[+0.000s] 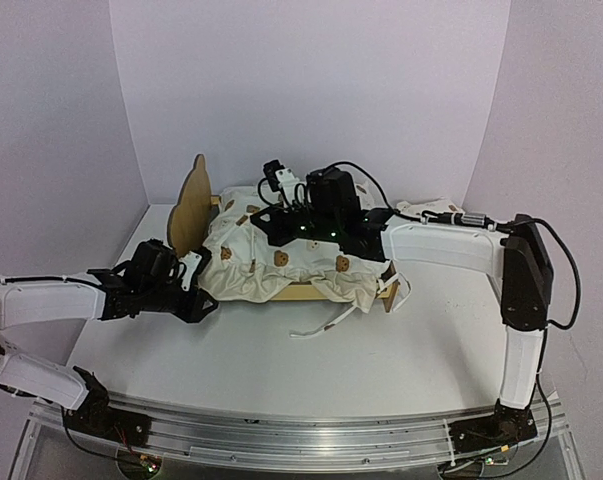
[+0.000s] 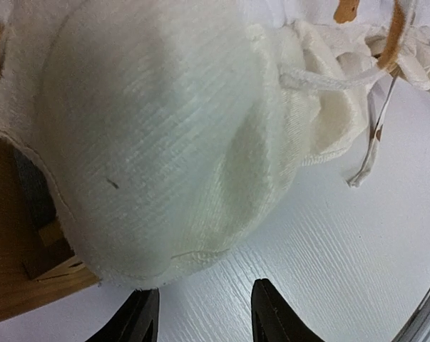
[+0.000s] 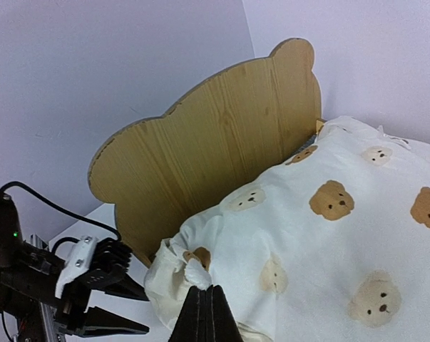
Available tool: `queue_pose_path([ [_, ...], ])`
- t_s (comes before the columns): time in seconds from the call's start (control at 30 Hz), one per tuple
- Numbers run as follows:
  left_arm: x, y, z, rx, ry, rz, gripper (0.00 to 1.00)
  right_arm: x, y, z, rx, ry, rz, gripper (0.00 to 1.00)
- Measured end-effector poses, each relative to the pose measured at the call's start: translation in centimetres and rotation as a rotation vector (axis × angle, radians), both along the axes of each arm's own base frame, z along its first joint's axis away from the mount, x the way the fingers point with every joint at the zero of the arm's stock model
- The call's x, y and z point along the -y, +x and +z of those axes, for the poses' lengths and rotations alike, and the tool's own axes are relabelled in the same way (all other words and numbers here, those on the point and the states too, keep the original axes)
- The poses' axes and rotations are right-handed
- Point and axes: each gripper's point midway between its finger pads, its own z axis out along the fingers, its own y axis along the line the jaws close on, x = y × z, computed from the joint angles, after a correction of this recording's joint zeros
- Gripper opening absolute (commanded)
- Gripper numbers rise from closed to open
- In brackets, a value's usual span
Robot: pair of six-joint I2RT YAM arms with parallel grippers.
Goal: Set up the pet bed
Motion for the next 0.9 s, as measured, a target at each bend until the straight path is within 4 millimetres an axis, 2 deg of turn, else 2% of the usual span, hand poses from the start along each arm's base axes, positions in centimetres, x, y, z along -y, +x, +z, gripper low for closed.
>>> queue_pose_path([
  [0.1, 0.0, 0.7, 0.7, 0.058, 0.016, 0.002, 0.39, 0.5, 0.7, 0.1, 0.001, 0.005, -0.006, 0.00],
  [0.2, -0.2, 1.5, 0.3, 0.084, 0.045, 0.022, 0.39, 0.8, 1.1, 0.5, 0.009, 0.017, -0.006, 0.00],
  [0.4, 0.0, 2.7, 0.0, 0.122, 0.058, 0.036, 0.38, 0.6, 0.5, 1.6, 0.019, 0.047, 0.027, 0.00],
  [0.53, 0.6, 3.4, -0.1, 0.144, 0.044, 0.028, 0.30, 0.4, 0.2, 1.8, 0.018, 0.064, 0.043, 0.00],
  [0.77, 1.8, 4.7, 0.1, 0.221, 0.015, 0.011, 0.00, 0.5, -0.3, 1.1, 0.001, 0.069, 0.056, 0.00],
  [0.9, 2.0, 5.3, 0.2, 0.256, 0.019, 0.003, 0.00, 0.7, -0.5, 1.3, 0.003, 0.073, 0.059, 0.00],
])
